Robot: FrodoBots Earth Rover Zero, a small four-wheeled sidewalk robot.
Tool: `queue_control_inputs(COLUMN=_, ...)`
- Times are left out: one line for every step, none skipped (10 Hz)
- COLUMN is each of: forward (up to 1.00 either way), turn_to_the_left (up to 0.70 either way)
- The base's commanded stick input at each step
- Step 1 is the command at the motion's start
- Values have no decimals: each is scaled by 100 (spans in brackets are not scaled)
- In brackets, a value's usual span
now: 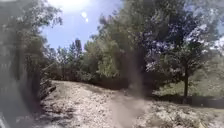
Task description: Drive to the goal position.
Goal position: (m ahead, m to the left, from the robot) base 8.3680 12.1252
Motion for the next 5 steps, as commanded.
queue_control_inputs(forward=4, turn_to_the_left=4)
queue_control_inputs(forward=4, turn_to_the_left=4)
queue_control_inputs(forward=4, turn_to_the_left=4)
queue_control_inputs(forward=4, turn_to_the_left=4)
queue_control_inputs(forward=4, turn_to_the_left=4)
